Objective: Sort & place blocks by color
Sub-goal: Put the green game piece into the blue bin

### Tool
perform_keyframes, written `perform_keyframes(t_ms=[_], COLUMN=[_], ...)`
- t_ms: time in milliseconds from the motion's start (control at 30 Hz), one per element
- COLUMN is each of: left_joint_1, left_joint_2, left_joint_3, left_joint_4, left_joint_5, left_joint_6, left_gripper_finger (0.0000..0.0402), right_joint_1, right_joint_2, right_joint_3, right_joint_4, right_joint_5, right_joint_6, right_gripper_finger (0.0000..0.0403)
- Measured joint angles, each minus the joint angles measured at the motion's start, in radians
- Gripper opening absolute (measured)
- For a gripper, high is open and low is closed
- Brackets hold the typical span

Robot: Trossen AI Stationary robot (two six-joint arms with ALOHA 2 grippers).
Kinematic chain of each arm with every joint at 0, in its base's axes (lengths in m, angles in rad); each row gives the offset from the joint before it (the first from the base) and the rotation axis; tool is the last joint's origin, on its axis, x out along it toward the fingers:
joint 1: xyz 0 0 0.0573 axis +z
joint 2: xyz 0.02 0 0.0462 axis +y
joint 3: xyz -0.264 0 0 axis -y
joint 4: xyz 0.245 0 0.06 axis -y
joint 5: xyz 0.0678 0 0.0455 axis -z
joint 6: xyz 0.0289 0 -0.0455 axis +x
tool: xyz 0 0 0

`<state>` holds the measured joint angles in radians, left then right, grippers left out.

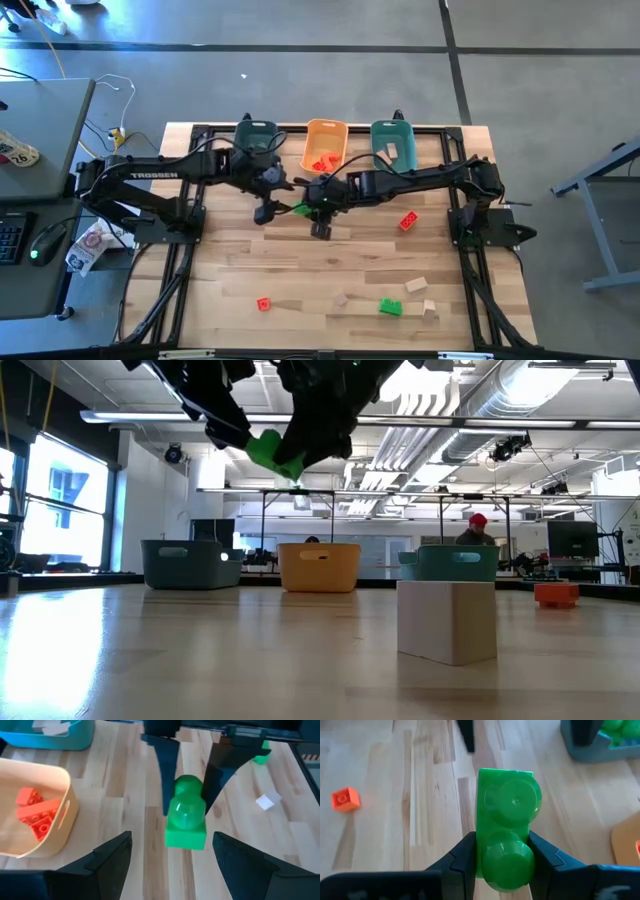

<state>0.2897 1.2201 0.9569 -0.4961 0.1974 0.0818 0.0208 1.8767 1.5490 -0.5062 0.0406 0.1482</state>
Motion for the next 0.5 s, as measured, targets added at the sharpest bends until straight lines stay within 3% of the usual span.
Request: perform_keyframes(t_ms=[500], left_joint_1=[-0.024], left_joint_2=[0.000], left_joint_3=[0.000], left_joint_4=[0.032], left_joint_5=[-0.003], left_joint_6=[-0.092], left_gripper_finger=[0.0264], right_joint_1=[0.000], right_joint_2=[0.000], right_joint_3=[0.000], right_joint_4=[0.126], right_joint_5=[0.011], right_joint_6=[0.000], right_gripper_finger=[0.0102])
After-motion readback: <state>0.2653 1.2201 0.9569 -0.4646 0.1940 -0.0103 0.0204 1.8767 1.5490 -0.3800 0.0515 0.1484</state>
